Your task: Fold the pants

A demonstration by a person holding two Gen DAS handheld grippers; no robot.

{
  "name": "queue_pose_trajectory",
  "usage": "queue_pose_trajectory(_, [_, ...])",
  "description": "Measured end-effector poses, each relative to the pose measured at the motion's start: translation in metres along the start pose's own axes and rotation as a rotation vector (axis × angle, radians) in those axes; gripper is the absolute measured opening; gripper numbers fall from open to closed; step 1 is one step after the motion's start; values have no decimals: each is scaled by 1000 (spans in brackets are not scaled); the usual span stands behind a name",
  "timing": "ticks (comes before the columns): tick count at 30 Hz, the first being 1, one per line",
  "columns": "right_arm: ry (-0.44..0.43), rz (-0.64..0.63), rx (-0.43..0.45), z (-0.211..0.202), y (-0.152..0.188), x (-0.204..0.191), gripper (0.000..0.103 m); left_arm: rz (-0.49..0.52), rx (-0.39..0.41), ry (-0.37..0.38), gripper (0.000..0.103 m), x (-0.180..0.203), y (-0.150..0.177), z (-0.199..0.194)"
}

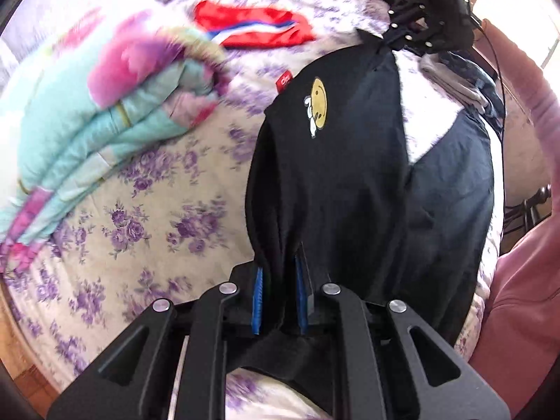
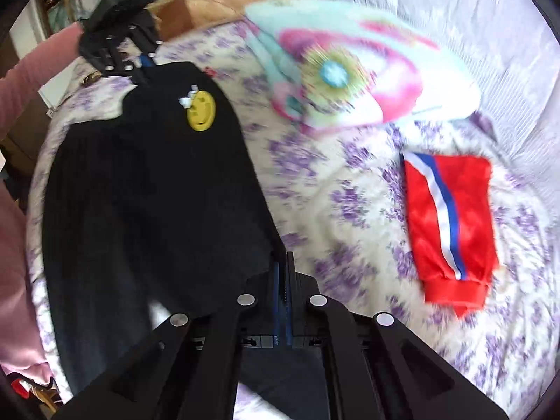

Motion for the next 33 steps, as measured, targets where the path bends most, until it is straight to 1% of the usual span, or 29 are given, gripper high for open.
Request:
queue_pose_trajectory(1, [14,-11,10,-11,6,-20,3,20,14,-13,14,14,5,-7])
queue_pose_trajectory(2, [17,-23,17,-17,6,-31,3,38,23,-23,14,23,11,-13])
queue_pose_trajectory(4, [40,-55,29,-35,22,-73,3,104,47,-60,14,53,27,-25])
queue_pose_trajectory(7, [71,-90,20,-47,44,-116,3,189,48,-114,14,99,56,-30])
queue_pose_trajectory(9, [124,-138,-7,-44,62,-161,3,230,36,-145,14,120,77,-30])
queue_pose_trajectory(11, [154,-180,-27,-30,83,-200,3,271,25,-150,14,143,100,-25])
queue_pose_trajectory(12, [163,-195,-33,-23,89,-213,3,283,23,-147,14,151,108,-22])
queue_pose_trajectory(13, [172,-210,-46,-10,99,-232,3,294,19,-143,14,159,120,-18])
queue_pose_trajectory(14, [166,-209,-58,-2,107,-244,3,300,15,-142,14,162,127,-16])
queue_pose_trajectory(16, [172,-207,-82,18,121,-260,4,310,-8,-172,16,173,146,-5])
queue_pose_trajectory(17, [182,-197,-98,28,127,-266,4,302,-16,-181,16,174,152,-2])
queue_pose_trajectory(18, [192,-186,-102,33,130,-269,7,283,-35,-191,16,174,160,4])
queue_pose_trajectory(20, [207,-164,-79,27,129,-270,9,242,-57,-204,16,171,172,8])
queue_pose_trajectory(21, [208,-151,-53,20,127,-270,14,226,-48,-214,16,172,178,7])
queue_pose_trajectory(22, [200,-139,-13,12,125,-270,14,209,-30,-221,17,171,180,2])
queue_pose_trajectory(23, [184,-123,39,0,121,-269,24,190,-2,-226,27,169,181,-3])
queue_pose_trajectory(24, [191,-108,79,-8,117,-269,42,165,44,-233,33,168,181,-12])
queue_pose_trajectory(25, [204,-95,111,-13,113,-269,48,145,87,-250,49,165,180,-19])
queue_pose_trajectory(26, [192,-86,143,-17,107,-271,50,131,124,-269,64,163,178,-24])
queue_pose_trajectory(28, [163,-66,190,-16,94,-273,50,106,152,-305,72,155,173,-26])
queue_pose_trajectory(29, [149,-56,217,-14,85,-275,50,91,149,-308,72,151,171,-25])
queue_pose_trajectory(30, [137,-47,244,-11,76,-277,50,52,136,-291,72,141,168,-21])
queue_pose_trajectory(33, [119,-62,323,1,49,-290,49,-71,110,-186,72,116,165,-13])
Point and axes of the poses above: each gripper's, at about its wrist camera, not at the fingertips, and z roughly the way its jaws point, x to its right, y to its underside, the point moved 1 cm from there along z, roughly the way its jaws point, and after that the axes turned 3 degrees about -x, right-handed, at the moved point
